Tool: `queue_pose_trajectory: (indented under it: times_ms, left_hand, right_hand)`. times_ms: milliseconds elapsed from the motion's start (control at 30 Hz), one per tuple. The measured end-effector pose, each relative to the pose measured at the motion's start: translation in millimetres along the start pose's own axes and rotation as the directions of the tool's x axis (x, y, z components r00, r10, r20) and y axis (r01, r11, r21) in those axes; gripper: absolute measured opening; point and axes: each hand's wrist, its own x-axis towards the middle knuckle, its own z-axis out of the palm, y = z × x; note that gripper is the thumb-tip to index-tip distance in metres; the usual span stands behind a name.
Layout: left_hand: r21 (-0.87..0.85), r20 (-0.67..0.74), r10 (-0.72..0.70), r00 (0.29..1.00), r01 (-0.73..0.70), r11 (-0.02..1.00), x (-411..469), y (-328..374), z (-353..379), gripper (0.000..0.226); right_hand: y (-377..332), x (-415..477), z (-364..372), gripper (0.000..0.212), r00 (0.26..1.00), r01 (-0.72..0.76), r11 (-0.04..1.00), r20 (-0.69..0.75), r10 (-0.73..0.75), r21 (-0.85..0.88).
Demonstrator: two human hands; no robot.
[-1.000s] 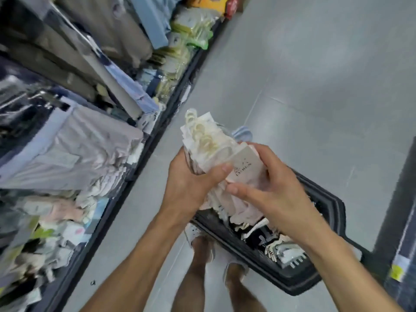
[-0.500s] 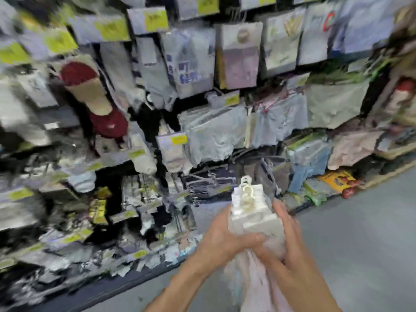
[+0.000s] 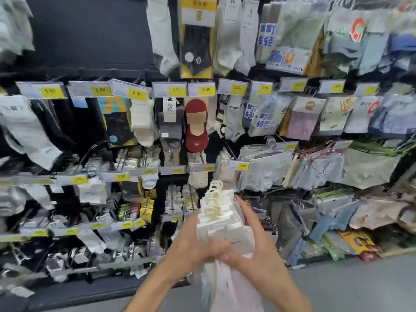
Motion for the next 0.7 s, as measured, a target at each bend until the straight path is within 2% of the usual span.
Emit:
queue_pose_trajectory:
  times_ms: [133,233,400,433,533,600,700]
  left_hand:
    - [-0.014,-0.044,0.019,0.999,-0.019,1.000,-13,4,-27,0.070]
    - [-0.013,-0.089,0.034,0.995,-0.035,0.999,-13,12,-40,0.090]
    - [-0.062,-0.087,0.079,0.993,-0.084,0.994,8,29,-49,0.098]
    - [-0.070,-0.085,0.094,0.992,-0.100,0.992,14,32,-50,0.094]
    - [-0.102,-0.087,0.157,0.984,-0.166,0.981,35,39,-51,0.061]
    - [-0.127,-0.115,0.166,0.979,-0.180,0.975,51,38,-51,0.054]
    - [-0.188,-0.176,0.128,0.976,-0.161,0.969,81,33,-51,0.050]
  right_hand:
    - [-14,12,28,0.084,1.000,-0.007,0.999,-0.012,0.007,0.034]
    - [-20,23,43,0.080,0.999,0.012,1.000,-0.030,-0.011,0.022]
    - [-34,48,45,0.077,0.998,0.047,0.999,-0.029,-0.047,0.012]
    - [-38,54,43,0.077,0.998,0.057,0.998,-0.032,-0.057,0.000]
    - [-41,75,30,0.079,0.998,0.064,0.997,-0.020,-0.065,-0.046]
    - [-40,88,23,0.075,0.997,0.079,0.994,-0.014,-0.081,-0.078]
    - [-31,113,13,0.059,0.971,0.125,0.983,-0.186,-0.149,-0.138]
